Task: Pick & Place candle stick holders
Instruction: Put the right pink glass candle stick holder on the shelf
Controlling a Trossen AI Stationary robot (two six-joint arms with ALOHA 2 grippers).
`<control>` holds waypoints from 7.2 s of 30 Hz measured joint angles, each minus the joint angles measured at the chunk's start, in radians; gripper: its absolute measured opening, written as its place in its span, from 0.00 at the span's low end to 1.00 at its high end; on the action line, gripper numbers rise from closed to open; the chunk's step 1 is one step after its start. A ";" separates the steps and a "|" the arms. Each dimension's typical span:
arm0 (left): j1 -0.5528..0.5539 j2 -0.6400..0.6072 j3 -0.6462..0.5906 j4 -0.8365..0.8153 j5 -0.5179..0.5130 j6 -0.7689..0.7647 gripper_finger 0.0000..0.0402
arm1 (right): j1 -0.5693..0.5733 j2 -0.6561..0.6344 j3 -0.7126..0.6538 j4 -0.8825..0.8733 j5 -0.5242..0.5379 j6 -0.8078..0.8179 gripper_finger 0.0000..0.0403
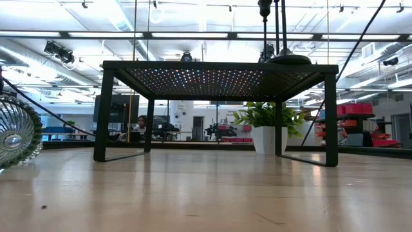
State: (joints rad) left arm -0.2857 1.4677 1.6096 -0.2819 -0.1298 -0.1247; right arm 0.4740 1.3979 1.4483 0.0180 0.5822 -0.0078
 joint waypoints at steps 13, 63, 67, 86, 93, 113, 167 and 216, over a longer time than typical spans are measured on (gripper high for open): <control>0.001 0.026 0.002 0.105 0.005 -0.015 0.48 | -0.021 0.000 0.000 0.011 -0.059 0.018 0.29; 0.015 0.135 0.002 0.260 0.168 0.055 0.60 | -0.041 0.011 -0.002 0.037 -0.207 0.025 0.29; 0.015 0.130 0.002 0.244 0.172 0.053 0.59 | -0.035 0.007 -0.003 0.034 -0.206 0.027 0.29; -0.002 0.112 -0.002 0.122 0.153 0.040 0.30 | -0.025 -0.057 0.000 0.059 -0.148 0.071 0.53; 0.005 0.051 -0.001 -0.038 0.050 0.052 0.30 | 0.041 -0.108 0.000 -0.092 -0.149 0.105 0.45; 0.088 -0.249 -0.290 -0.138 -0.226 0.067 0.30 | 0.400 -0.080 -0.090 -0.365 -0.123 0.384 0.34; 0.385 -0.340 -1.225 0.899 -0.178 0.006 0.30 | 0.492 -0.079 -0.575 0.514 0.031 0.051 0.32; 0.382 -0.344 -1.226 0.974 -0.195 -0.066 0.71 | 0.491 -0.079 -0.575 0.451 0.031 0.051 0.32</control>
State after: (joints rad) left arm 0.0963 1.1233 0.3836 0.6916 -0.3250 -0.1903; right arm 0.9646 1.3186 0.8734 0.4691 0.6128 0.0433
